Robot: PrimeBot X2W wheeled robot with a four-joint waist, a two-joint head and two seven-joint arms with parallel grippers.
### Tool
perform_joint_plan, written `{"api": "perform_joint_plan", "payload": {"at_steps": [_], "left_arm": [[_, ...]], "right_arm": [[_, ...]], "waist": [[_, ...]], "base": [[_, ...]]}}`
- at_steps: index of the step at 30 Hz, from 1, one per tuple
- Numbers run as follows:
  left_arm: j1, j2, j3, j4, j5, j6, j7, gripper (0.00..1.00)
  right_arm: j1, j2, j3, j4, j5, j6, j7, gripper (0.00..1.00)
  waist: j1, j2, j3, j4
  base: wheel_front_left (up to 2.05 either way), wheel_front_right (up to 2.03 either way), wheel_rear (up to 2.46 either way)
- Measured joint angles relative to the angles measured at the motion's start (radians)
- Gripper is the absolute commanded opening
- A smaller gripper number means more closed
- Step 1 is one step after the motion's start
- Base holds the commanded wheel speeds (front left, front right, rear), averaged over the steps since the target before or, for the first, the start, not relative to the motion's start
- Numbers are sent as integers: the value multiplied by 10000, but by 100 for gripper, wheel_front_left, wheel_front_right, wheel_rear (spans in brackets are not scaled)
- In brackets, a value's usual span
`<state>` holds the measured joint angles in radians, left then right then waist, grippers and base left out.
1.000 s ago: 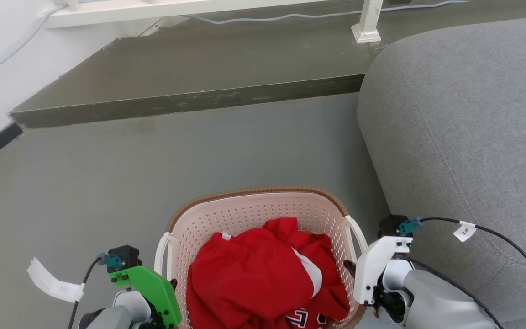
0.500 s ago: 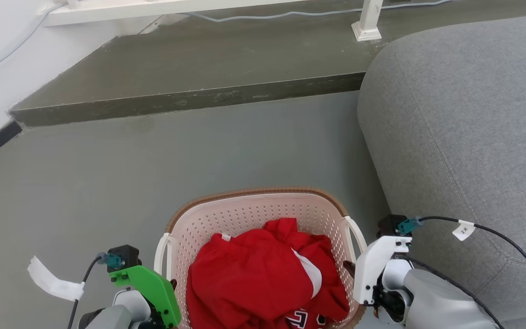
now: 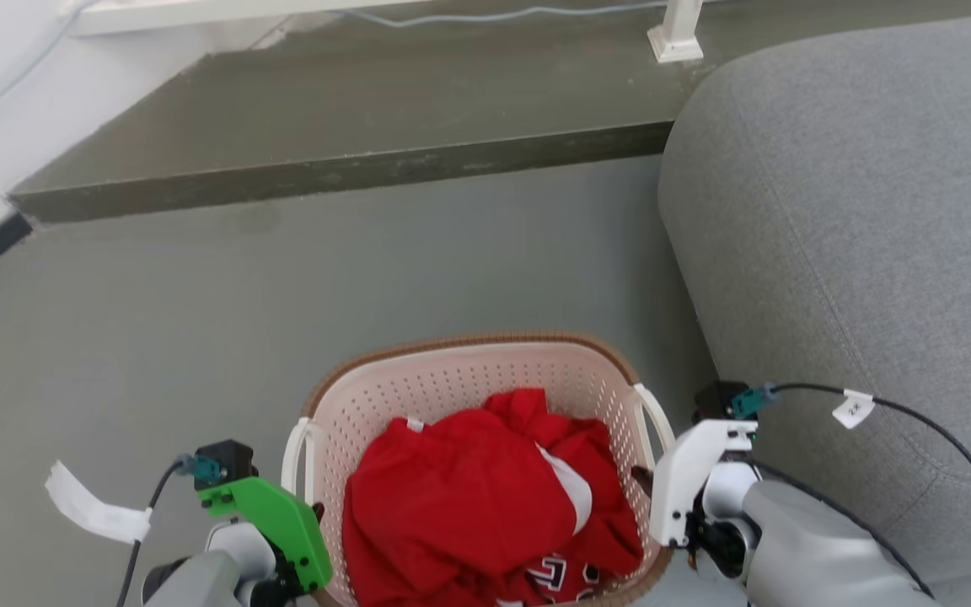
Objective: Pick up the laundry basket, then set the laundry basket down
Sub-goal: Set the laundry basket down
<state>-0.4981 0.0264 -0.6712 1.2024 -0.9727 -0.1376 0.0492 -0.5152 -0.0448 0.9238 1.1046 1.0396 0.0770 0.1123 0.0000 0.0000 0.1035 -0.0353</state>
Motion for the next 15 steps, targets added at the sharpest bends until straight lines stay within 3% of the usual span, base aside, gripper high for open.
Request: {"api": "perform_joint_plan", "payload": {"at_steps": [15], "left_arm": [[-963,236,4,-274,6,0,-67,0]], "right_arm": [[-1018,-75,167,-318,0,-261,-2,0]], "waist": [[0,0,1160,-64]], "base": [[0,0,0]]}}
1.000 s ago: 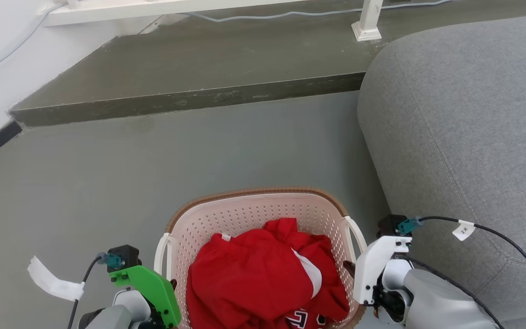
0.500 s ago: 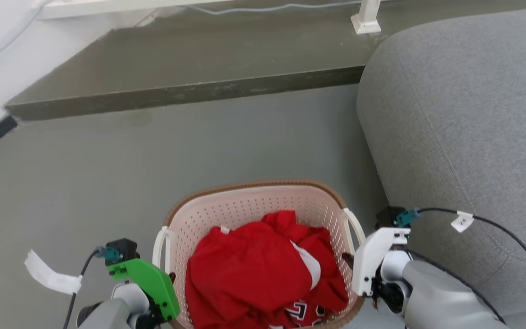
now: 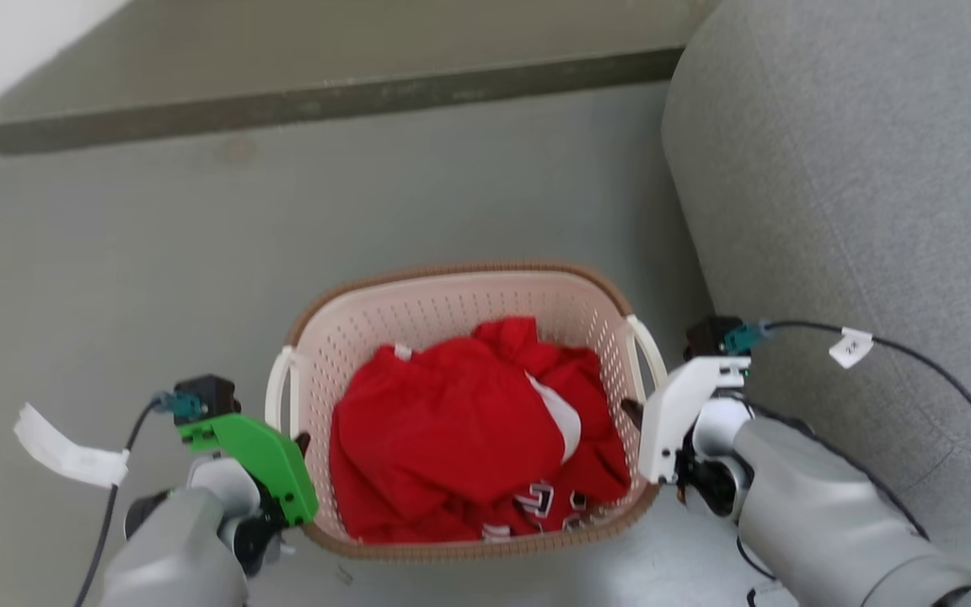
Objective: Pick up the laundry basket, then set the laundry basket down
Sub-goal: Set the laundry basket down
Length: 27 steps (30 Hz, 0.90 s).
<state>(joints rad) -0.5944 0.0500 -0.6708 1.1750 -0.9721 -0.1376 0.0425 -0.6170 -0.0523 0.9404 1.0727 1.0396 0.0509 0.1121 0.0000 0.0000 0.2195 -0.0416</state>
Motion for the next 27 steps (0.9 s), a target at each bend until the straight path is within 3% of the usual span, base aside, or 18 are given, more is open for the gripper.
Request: {"api": "perform_joint_plan", "payload": {"at_steps": [27], "left_arm": [[-1790,477,-36,-721,268,0,-637,0]], "right_arm": [[-2071,-98,157,-236,-113,-370,-619,0]], "waist": [[1,0,2905,127]], "base": [[0,0,0]]}}
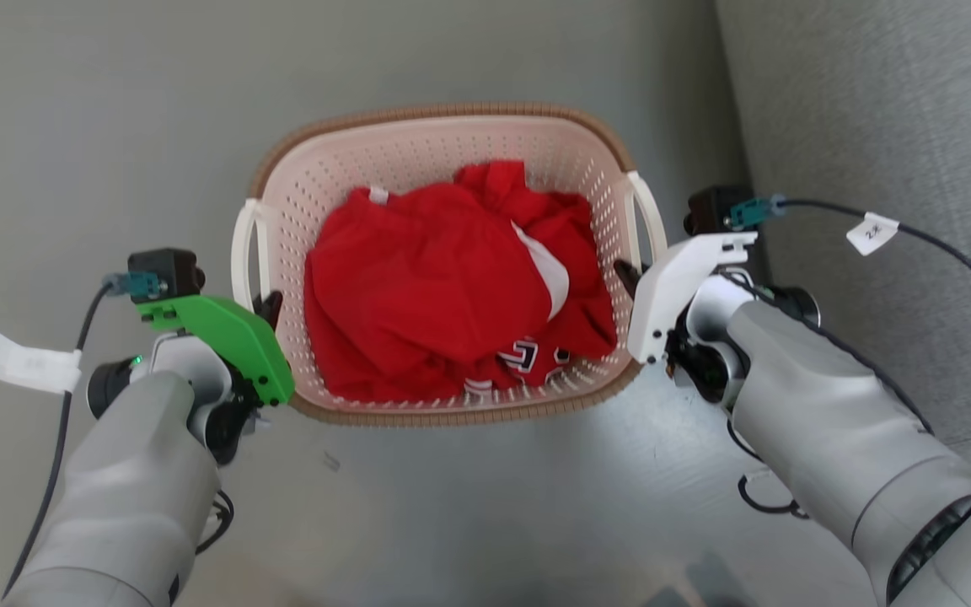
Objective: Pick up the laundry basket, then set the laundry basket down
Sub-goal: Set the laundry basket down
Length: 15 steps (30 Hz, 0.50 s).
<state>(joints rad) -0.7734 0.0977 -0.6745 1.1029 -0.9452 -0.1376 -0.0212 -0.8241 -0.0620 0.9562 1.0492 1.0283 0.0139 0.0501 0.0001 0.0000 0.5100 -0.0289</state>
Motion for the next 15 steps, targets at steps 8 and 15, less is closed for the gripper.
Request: {"api": "perform_joint_plan", "payload": {"at_steps": [8,15], "left_arm": [[-438,81,2,-67,88,0,-165,0],[-925,82,42,-140,104,0,-477,0]], "right_arm": [[-540,-4,42,-2,-90,-71,-186,0],[-1197,-21,86,42,-265,-130,-412,0]], "waist": [[0,0,819,147],[1,0,1642,299]], "base": [[0,0,0],[0,0,0]]}}
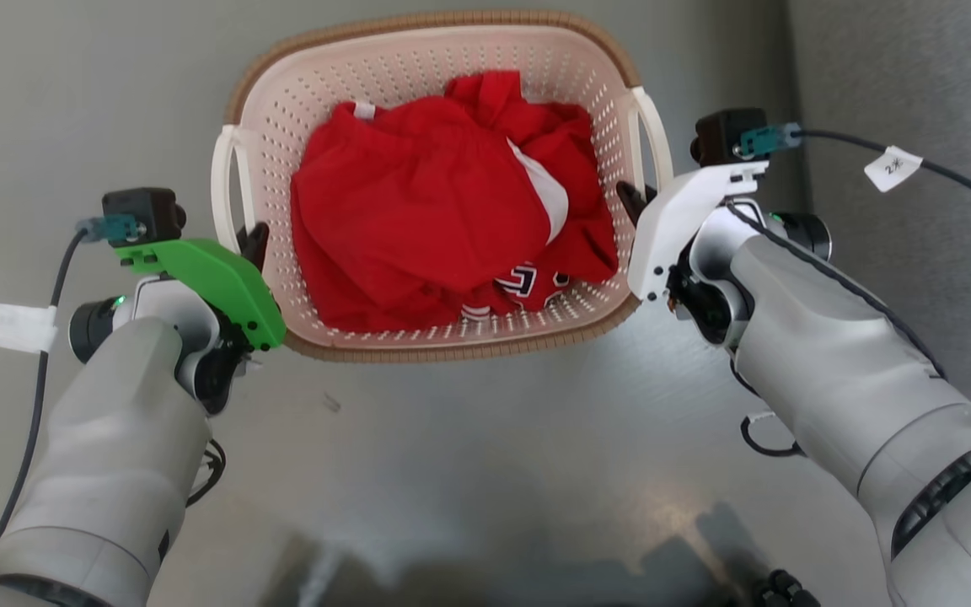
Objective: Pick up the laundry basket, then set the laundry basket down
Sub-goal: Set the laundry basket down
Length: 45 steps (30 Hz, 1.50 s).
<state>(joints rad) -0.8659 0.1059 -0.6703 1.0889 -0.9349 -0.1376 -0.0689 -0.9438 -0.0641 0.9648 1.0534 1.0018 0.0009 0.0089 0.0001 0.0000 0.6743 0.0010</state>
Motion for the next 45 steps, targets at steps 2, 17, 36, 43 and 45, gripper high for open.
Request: {"api": "perform_joint_plan", "payload": {"at_steps": [2,17,36,43,45], "left_arm": [[-68,-2,0,-4,0,2,-56,0],[-754,-13,-25,-58,171,2,-631,0],[-1215,-21,-157,-105,244,4,-1269,0],[-1235,-46,-259,-105,245,4,-1361,0],[-1241,-50,-278,-102,245,4,-1406,0]], "right_arm": [[-88,0,19,42,0,0,-6,0],[-863,-17,50,242,-92,2,-527,0],[-1378,-23,77,445,-163,2,-1137,0],[-1394,-15,79,562,-161,2,-1331,0],[-1395,-15,81,579,-159,2,-1388,0]], "waist": [[0,0,196,44],[0,0,1443,376],[-1,0,2417,549],[-1,0,2517,556],[-1,0,2539,560]], "base": [[0,0,0],[0,0,0],[0,0,0],[0,0,0],[0,0,0]]}}
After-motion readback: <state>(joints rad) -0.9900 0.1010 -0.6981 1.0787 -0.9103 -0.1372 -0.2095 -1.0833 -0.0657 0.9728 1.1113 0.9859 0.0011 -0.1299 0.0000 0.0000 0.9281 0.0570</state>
